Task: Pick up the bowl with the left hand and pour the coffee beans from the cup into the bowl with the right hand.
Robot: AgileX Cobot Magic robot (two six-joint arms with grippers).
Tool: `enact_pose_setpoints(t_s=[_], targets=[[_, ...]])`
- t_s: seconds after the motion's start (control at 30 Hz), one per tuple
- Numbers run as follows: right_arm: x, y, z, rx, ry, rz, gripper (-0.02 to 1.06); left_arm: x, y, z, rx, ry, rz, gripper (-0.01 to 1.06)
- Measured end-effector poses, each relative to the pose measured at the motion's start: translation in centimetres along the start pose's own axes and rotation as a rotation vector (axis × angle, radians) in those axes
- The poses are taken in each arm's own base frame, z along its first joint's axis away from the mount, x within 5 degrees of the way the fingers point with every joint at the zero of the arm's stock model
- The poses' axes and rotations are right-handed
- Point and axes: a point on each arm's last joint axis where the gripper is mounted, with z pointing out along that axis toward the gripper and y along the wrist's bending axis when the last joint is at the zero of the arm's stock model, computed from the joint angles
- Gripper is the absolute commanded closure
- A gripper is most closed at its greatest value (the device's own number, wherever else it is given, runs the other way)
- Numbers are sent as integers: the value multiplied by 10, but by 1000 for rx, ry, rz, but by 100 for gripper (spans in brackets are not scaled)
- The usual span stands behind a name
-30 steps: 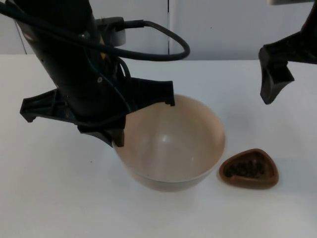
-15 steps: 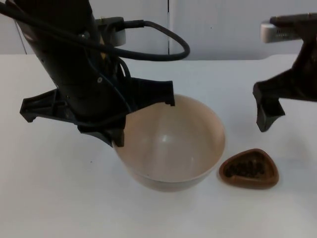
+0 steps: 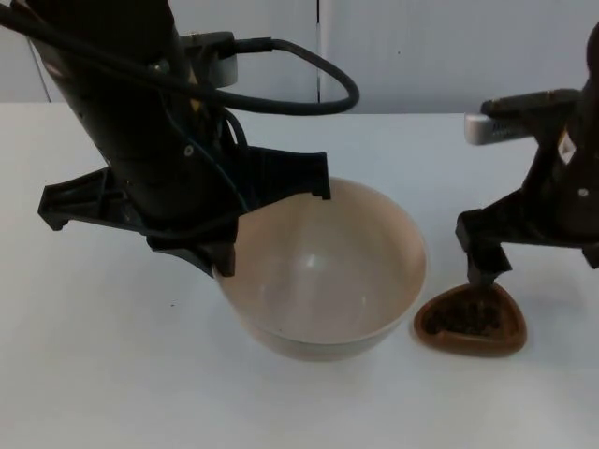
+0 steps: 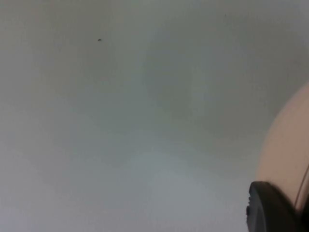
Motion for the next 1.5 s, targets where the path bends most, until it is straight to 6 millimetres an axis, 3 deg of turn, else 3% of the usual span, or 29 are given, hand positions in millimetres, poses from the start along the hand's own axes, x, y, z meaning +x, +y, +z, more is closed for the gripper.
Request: enact_pose_setpoints(t_s=[0.33,1.0,1.27,1.5], targets=[[1,7,23,-12,8,2,8,0,0,0,0,0,0,105],[-1,7,23,-17,-30,-20,11,0,0,0,3,-3,0,105],[13,6,34,-40,-34,-23,12,0,0,0,3,-3,0,105],[13,-4,37,-40,-41,13,17,0,0,0,3,-3,0,105]])
